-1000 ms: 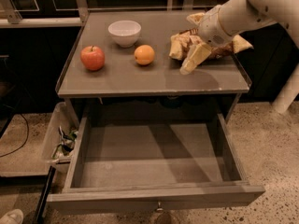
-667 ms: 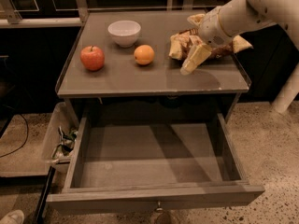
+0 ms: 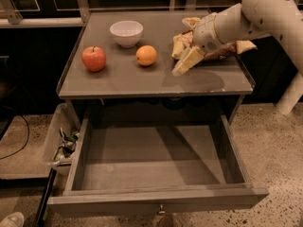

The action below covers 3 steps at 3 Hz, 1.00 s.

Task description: Place orange into top drawer

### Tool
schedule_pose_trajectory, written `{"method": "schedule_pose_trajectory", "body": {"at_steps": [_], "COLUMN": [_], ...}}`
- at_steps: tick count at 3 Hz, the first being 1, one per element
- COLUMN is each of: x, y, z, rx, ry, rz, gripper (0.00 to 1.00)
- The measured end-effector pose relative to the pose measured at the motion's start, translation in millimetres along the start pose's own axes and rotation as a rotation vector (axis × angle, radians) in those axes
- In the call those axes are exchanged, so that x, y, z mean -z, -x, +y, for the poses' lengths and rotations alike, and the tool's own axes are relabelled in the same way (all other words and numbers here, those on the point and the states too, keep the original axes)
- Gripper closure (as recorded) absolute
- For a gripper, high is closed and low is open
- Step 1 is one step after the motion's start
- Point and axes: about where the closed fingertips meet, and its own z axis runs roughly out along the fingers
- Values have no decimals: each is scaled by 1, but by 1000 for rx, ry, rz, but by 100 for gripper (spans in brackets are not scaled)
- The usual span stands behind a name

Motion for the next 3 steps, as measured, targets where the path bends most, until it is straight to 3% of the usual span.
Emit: {"method": "schedule_pose_trajectory", "body": {"at_steps": [1, 3], "x": [-37, -85], "y": [6, 26], "z": [-8, -14], "rx": [-23, -34], "ry": [26, 145], "rz": [-88, -221], "gripper": [0, 0]}}
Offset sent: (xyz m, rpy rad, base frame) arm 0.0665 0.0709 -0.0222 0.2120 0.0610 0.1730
